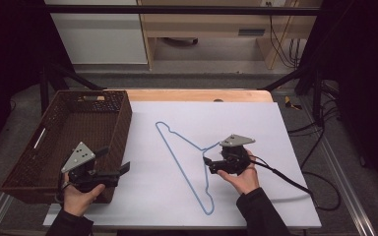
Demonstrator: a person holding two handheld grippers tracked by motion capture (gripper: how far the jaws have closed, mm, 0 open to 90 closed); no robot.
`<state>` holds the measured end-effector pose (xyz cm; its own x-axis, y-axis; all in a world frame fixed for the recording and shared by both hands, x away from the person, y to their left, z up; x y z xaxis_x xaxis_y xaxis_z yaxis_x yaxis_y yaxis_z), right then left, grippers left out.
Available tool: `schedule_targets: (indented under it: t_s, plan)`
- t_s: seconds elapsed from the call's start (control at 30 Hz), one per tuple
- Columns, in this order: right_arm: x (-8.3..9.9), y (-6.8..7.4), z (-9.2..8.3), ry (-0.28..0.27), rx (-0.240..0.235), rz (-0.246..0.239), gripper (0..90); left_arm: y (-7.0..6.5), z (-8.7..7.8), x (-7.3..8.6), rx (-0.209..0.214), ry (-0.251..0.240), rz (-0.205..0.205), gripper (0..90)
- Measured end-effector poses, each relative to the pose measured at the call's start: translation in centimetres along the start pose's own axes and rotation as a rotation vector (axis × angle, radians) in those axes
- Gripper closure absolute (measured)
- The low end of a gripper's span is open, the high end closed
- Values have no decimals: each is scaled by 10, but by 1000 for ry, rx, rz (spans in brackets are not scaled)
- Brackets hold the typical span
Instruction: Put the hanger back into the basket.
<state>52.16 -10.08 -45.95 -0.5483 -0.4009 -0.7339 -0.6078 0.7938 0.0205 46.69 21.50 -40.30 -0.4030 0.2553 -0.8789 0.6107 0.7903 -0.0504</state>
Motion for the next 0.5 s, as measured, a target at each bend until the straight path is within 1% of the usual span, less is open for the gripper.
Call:
schedule_targets:
  t_s: [0.03,0.17,0.27,0.4,0.43,0.47,0.5]
  plan:
    - [2,0,4,13,3,-12,203,0,0,0,1,1,0,68]
    - [8,5,20,62,7,-5,241,-1,1,0,1,4,3,69]
    - [12,7,30,84,5,-7,259,-1,2,1,2,6,4,69]
    - [20,9,43,122,28,-16,318,-2,2,1,1,7,6,70]
    - [22,9,46,131,34,-25,331,-2,2,1,2,7,4,70]
    - [22,9,46,131,34,-25,331,-2,2,1,2,7,4,71]
    - [24,9,48,143,41,-18,348,-2,2,1,2,7,4,71]
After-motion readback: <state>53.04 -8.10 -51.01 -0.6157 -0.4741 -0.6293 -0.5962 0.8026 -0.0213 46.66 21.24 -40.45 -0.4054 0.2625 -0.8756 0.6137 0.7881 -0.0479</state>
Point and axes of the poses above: each handheld gripper's, and its own axes: z roughly forward along the jaws, x roughly out of its underside, y roughly to its left, the point moved 8 cm from there along z, roughly forward along the jaws, and after that the axes turned 6 degrees about y, right-handed, at the moved point
